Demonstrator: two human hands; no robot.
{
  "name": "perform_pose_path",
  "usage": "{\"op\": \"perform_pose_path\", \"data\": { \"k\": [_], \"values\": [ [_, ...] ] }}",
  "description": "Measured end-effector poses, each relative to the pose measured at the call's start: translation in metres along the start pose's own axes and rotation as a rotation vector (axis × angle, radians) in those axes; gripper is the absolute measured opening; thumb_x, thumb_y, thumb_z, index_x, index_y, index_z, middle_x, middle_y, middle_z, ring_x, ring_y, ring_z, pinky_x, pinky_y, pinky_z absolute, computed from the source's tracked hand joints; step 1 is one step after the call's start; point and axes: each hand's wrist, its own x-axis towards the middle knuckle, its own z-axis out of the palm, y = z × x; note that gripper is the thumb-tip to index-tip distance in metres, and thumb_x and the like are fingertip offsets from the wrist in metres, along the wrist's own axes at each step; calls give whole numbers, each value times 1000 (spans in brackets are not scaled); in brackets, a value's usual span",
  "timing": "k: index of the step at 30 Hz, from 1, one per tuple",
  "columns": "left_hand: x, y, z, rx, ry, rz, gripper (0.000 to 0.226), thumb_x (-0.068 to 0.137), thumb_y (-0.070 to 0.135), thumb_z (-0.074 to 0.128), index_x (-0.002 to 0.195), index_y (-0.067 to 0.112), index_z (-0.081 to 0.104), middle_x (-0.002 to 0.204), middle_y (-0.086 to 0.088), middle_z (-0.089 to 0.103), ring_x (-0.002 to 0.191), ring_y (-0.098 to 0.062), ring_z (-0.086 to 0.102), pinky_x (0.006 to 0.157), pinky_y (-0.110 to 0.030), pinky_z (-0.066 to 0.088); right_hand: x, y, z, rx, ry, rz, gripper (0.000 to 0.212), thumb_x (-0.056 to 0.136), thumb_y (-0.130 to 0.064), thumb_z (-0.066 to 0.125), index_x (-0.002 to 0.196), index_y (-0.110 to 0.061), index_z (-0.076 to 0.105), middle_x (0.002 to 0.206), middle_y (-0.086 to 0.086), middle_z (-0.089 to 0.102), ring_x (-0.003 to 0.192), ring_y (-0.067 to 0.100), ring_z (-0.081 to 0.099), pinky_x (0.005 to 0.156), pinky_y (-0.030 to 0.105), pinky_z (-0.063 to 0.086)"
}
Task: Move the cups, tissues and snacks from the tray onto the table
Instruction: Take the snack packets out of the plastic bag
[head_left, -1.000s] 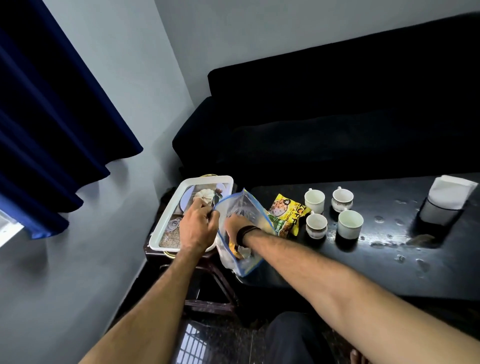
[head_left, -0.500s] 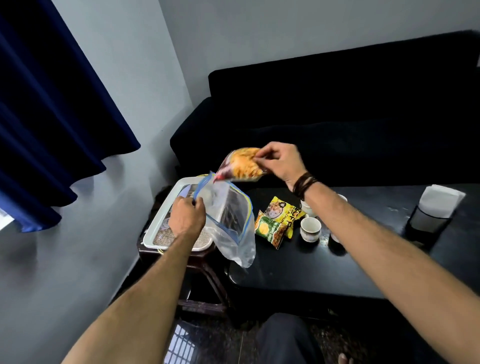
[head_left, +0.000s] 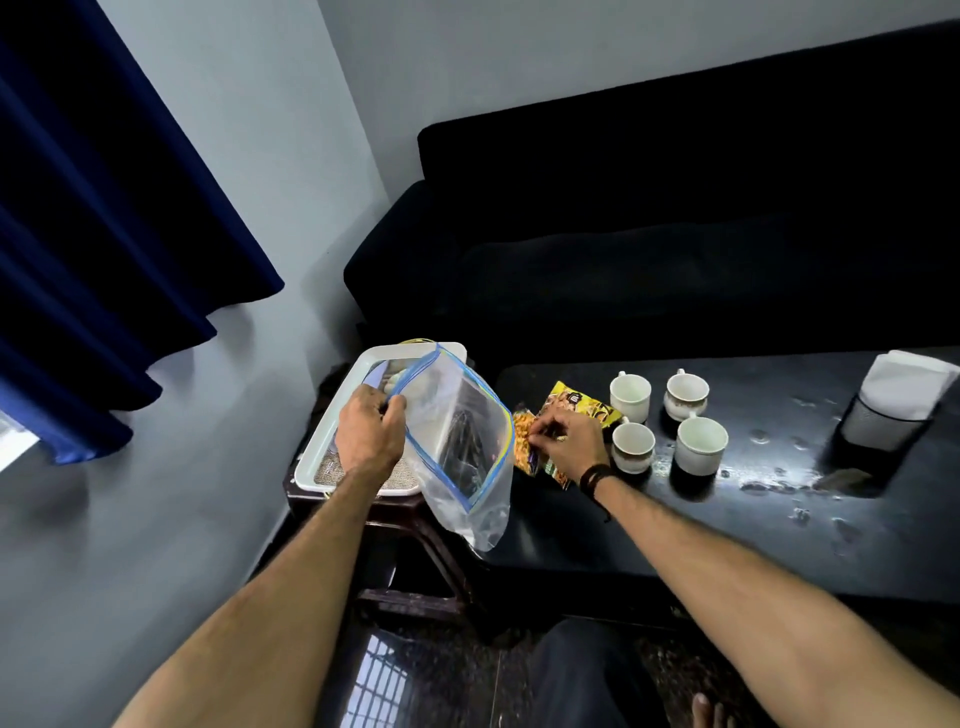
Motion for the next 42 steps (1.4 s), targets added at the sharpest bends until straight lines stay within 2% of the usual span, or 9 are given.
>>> {"op": "perform_pose_path", "data": {
  "k": [4,11,16,21,27,31,35,38,42],
  "values": [
    [1,-4,2,-43,-5,-17,20,84,24,55,77,5,57,80,-6,61,74,-25,55,63,-35,44,-6,17,12,-265,-227,23,10,86,-4,66,87,-10,74,96,5,73,96,21,66,85,29,50],
    [-3,8,20,-145,-106,-42,17,81,28,56,71,15,53,74,4,57,66,-12,49,57,-28,37,-3,26,-3,-459,-186,-4,11,87,-13,63,94,-16,70,118,1,57,117,19,51,93,36,48],
    [-5,33,29,-453,-282,-109,35,86,14,54,53,22,43,54,5,43,54,-11,39,60,-31,36,11,3,-20,3,-46,-2,26,89,-31,69,100,-8,69,110,10,64,101,22,59,93,36,48],
    [-14,81,19,-719,-399,-150,23,93,12,48,80,2,64,81,-19,58,78,-28,53,80,-52,52,14,-23,-27,680,-527,362,95,77,-78,52,152,-27,23,151,4,43,136,25,45,110,60,34],
    [-37,163,9,-1044,-766,-349,46,98,33,43,113,-4,67,104,-23,65,91,-37,59,75,-41,50,20,-67,-48,1225,-613,105,54,95,-23,59,146,-14,42,145,21,48,132,40,47,111,59,35],
    [-42,189,7,-792,-480,45,32,90,30,62,79,-1,63,77,-14,58,77,-24,54,71,-38,46,27,-101,-94,1046,-311,-16,42,90,-1,60,132,-1,54,125,22,62,110,32,62,93,41,51],
    [-43,192,6,-561,-205,160,68,62,65,72,113,22,60,125,0,48,113,-13,48,98,-36,42,28,-117,-152,1190,-173,8,40,92,8,45,127,-8,58,115,14,69,96,27,70,85,43,58],
    [-56,192,7,-929,-588,38,103,58,65,81,145,34,36,149,-6,41,129,-27,50,103,-54,44,16,-131,-182,1316,-238,51,37,97,1,41,132,-1,53,116,18,67,96,28,70,97,46,50],
    [-82,214,13,-1139,-720,110,86,68,45,84,134,4,49,120,-22,65,109,-39,64,91,-51,53,-11,-141,-185,1008,-345,106,23,99,-2,41,105,3,62,90,10,74,83,24,67,83,34,58]
  ]
}}
